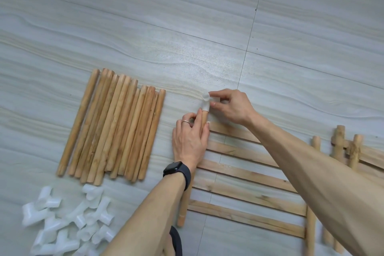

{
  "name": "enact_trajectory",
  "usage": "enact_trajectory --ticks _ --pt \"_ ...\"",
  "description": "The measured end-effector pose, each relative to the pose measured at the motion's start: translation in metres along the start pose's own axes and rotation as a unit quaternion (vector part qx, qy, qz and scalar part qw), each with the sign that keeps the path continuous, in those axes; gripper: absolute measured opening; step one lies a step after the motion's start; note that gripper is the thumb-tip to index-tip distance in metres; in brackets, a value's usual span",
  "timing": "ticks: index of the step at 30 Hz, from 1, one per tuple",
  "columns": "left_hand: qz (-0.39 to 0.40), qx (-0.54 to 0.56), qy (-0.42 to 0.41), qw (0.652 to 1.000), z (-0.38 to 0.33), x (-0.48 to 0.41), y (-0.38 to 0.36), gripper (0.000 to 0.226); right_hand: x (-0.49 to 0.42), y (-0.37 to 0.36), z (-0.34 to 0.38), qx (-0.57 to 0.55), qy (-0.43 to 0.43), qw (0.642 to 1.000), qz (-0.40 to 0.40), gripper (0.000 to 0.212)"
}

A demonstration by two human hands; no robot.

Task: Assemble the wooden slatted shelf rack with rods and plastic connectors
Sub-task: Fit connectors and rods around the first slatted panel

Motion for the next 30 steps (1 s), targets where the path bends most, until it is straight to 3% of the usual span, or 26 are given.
enact_trajectory --ticks 4,8,14,17,23,26,28,30 --pt "-0.006 -0.002 -0.008 1.000 -0.001 0.002 0.000 0.044 0.006 -0.003 0.002 0.043 0.040 0.998 -0.012 0.030" --pt "-0.007 -0.007 -0.013 1.000 -0.001 0.002 0.001 0.044 0.003 -0.003 0.004 0.072 0.021 0.997 -0.005 0.032" --pt "-0.001 -0.005 -0.012 1.000 -0.003 0.003 0.003 0.043 -0.012 0.000 0.024 0.250 -0.054 0.964 0.079 0.065" --pt "0.004 -0.006 -0.008 1.000 -0.002 0.004 0.002 0.042 -0.014 -0.007 0.029 0.285 -0.032 0.955 0.078 0.049" --pt "0.009 -0.013 -0.009 1.000 -0.004 0.003 0.002 0.042 0.009 0.001 0.026 0.209 0.023 0.977 0.012 0.036" --pt "0.022 -0.023 -0.019 0.999 -0.007 0.002 0.002 0.042 0.012 0.002 0.028 0.261 0.011 0.965 -0.019 0.043" --pt "0.020 -0.031 -0.030 0.999 -0.008 0.002 0.003 0.041 0.004 0.003 0.035 0.322 -0.017 0.946 -0.014 0.053" --pt "0.018 -0.036 -0.037 0.999 -0.010 0.003 0.004 0.039 -0.005 0.001 0.042 0.336 -0.030 0.942 0.009 0.050"
Point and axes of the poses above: each hand's wrist, its own x-axis away from the middle knuckle, its own y-axis out of the back of the hand, z = x × y, the point moved 8 cm from there along -x, towards the middle knuckle, and after that the axes turned 2 degrees about -x, right-handed, at the moved point
